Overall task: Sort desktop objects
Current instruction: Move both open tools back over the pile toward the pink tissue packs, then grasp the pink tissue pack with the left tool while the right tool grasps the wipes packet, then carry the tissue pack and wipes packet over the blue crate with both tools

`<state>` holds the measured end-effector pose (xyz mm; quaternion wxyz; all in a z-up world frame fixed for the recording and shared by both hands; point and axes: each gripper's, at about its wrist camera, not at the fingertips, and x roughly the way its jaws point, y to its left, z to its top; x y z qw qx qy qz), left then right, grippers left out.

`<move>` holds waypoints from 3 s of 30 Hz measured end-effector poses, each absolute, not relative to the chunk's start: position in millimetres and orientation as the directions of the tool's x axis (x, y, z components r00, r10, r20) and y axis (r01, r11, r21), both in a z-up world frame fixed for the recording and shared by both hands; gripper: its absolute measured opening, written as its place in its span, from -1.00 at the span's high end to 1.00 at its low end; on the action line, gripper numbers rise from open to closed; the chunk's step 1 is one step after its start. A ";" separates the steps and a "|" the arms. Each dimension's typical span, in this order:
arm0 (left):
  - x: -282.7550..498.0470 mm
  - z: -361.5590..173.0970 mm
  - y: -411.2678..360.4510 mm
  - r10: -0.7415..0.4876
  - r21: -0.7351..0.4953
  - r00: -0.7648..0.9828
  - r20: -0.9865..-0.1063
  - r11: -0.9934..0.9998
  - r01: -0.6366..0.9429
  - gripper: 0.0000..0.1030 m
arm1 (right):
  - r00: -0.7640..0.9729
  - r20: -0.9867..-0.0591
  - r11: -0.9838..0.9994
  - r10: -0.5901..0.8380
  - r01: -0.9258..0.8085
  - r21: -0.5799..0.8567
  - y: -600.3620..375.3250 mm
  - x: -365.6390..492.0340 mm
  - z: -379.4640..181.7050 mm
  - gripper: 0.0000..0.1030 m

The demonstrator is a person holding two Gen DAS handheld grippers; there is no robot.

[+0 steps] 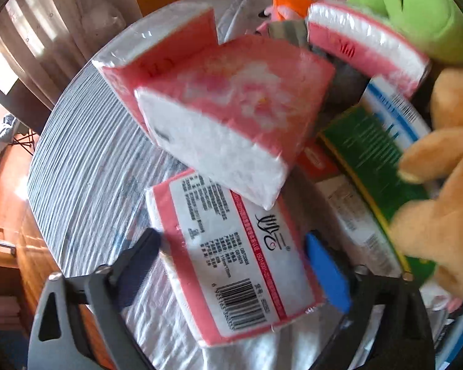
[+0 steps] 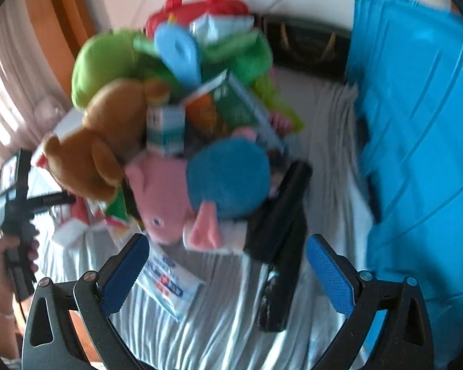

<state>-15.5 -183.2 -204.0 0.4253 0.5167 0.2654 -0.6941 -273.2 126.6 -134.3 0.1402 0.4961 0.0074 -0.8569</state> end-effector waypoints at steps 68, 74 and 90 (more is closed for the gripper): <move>-1.7 -89.0 -32.4 -0.446 0.096 -0.402 -0.800 -0.756 0.647 -0.82 | -0.395 -0.859 -0.790 -0.325 0.613 0.017 36.4 -183.1 -118.7 0.04; -30.5 -26.5 -5.7 -0.458 0.077 -0.564 -0.687 -0.818 0.570 -0.82 | -0.620 -0.716 -0.887 -0.321 0.462 -0.002 59.9 -159.9 -38.5 0.04; -181.6 98.3 123.3 -0.230 0.063 -0.864 -0.448 -0.972 0.226 -0.36 | -0.909 -0.405 -0.995 0.100 -0.083 -0.059 283.6 -111.5 111.7 0.04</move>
